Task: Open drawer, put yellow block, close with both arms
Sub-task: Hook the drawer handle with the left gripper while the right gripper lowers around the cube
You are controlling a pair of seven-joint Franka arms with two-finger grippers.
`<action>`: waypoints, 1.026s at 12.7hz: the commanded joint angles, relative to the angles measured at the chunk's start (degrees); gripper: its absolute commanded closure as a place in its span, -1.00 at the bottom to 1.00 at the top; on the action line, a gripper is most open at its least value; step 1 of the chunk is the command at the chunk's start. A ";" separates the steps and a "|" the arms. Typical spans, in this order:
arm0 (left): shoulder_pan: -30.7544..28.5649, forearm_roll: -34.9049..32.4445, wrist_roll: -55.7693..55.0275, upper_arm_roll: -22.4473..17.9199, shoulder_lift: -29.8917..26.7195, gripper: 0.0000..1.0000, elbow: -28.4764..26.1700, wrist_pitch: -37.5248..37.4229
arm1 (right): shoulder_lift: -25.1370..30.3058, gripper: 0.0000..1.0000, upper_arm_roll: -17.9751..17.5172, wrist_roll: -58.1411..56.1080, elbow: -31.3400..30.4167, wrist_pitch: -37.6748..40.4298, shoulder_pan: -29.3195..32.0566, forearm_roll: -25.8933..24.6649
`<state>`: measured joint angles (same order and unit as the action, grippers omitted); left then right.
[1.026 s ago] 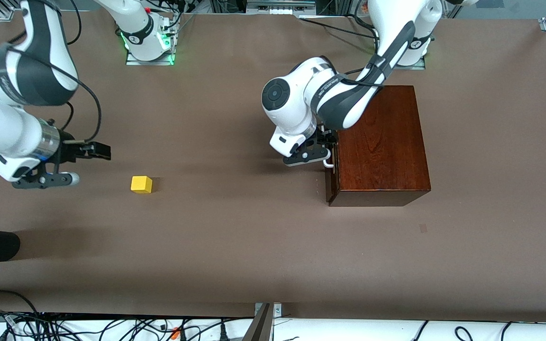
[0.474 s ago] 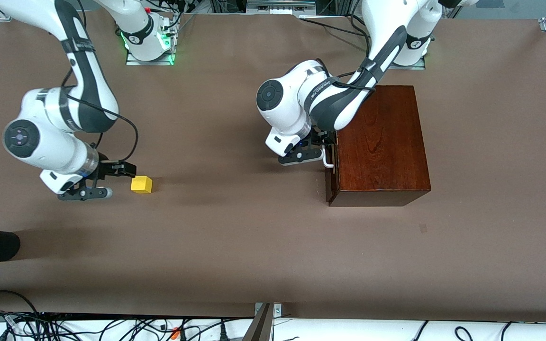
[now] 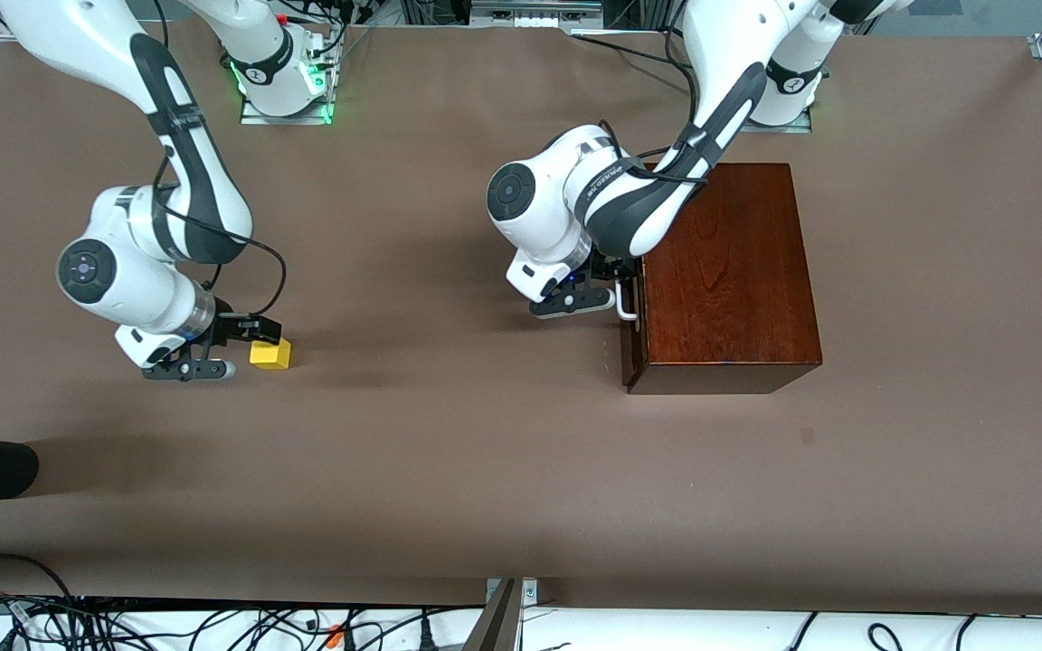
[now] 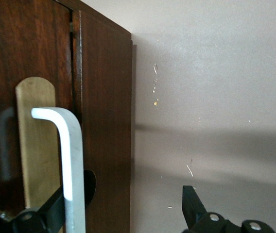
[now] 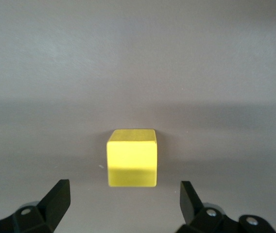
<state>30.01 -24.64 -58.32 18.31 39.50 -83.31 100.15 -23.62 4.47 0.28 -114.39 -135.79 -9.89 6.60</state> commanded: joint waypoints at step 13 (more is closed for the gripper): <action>0.75 4.50 -3.20 0.15 0.66 -1.00 2.72 3.90 | -3.10 -0.38 -0.16 0.69 -4.79 -10.81 0.04 1.31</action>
<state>30.10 -21.91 -60.35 18.42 39.52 -82.51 103.04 -27.05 4.47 0.72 -118.80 -145.78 -9.88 6.68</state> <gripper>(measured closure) 0.000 0.247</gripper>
